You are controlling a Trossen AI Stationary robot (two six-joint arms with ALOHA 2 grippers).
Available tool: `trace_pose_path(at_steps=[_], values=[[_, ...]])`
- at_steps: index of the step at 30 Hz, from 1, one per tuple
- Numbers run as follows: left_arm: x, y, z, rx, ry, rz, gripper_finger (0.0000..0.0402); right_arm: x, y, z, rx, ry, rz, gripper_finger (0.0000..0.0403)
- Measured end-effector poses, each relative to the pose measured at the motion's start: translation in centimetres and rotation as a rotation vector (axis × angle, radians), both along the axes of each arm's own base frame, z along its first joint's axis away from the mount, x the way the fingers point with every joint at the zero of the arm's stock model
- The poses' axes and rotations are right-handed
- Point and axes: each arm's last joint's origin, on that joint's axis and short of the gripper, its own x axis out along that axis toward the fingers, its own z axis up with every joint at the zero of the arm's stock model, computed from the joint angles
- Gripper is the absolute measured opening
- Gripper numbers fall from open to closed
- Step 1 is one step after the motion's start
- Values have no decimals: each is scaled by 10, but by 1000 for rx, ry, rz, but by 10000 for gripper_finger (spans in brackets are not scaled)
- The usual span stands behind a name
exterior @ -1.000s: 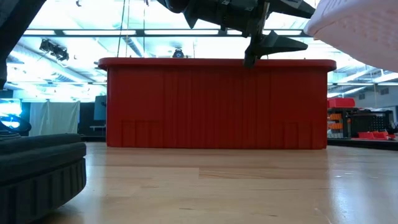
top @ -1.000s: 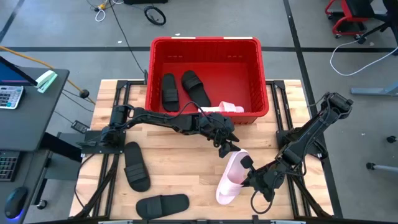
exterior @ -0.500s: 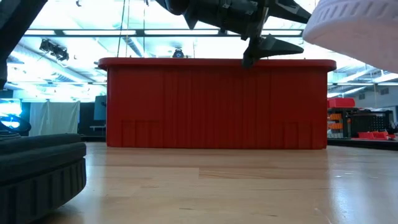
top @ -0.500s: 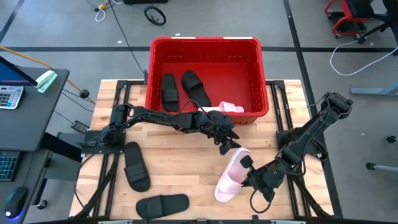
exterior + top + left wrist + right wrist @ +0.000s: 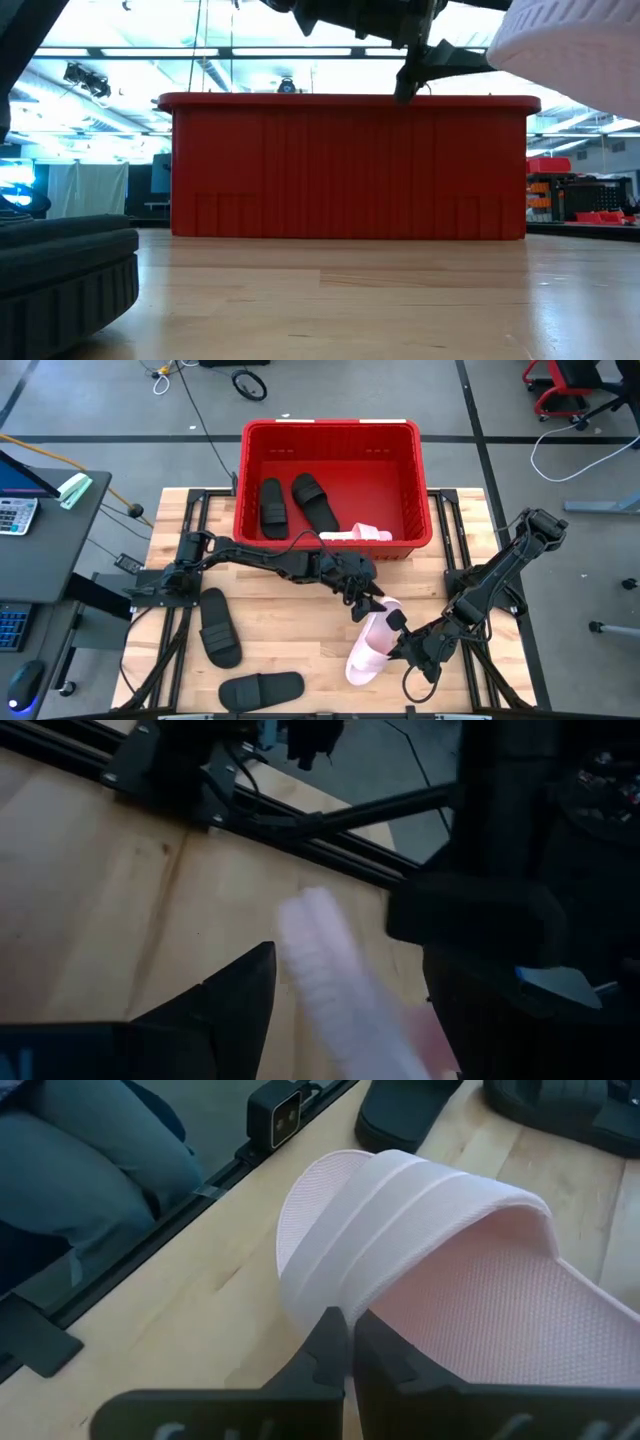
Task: Pick and place slides into bin
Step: Put the pink slide into the red bin
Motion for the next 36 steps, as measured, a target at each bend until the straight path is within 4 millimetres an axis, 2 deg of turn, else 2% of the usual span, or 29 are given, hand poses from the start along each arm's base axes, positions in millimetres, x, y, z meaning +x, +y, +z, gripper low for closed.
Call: trace_pose_path(at_steps=[8, 16, 22, 27, 36], values=[[0, -5, 0, 1, 1, -8, 259, 0, 0, 0, -27, -17, 10, 7], [2, 1, -8, 1, 20, 3, 258, 4, -3, 1, -55, -48, 8, 7], [3, 13, -8, 5, 16, 27, 251, 4, -3, 1, -58, -53, 14, 7], [3, 15, -8, 24, 10, 23, 198, 4, -3, 1, -58, -53, 14, 7], [3, 11, -8, 108, -15, -14, 48, 4, -3, 2, -46, -52, 3, 12]])
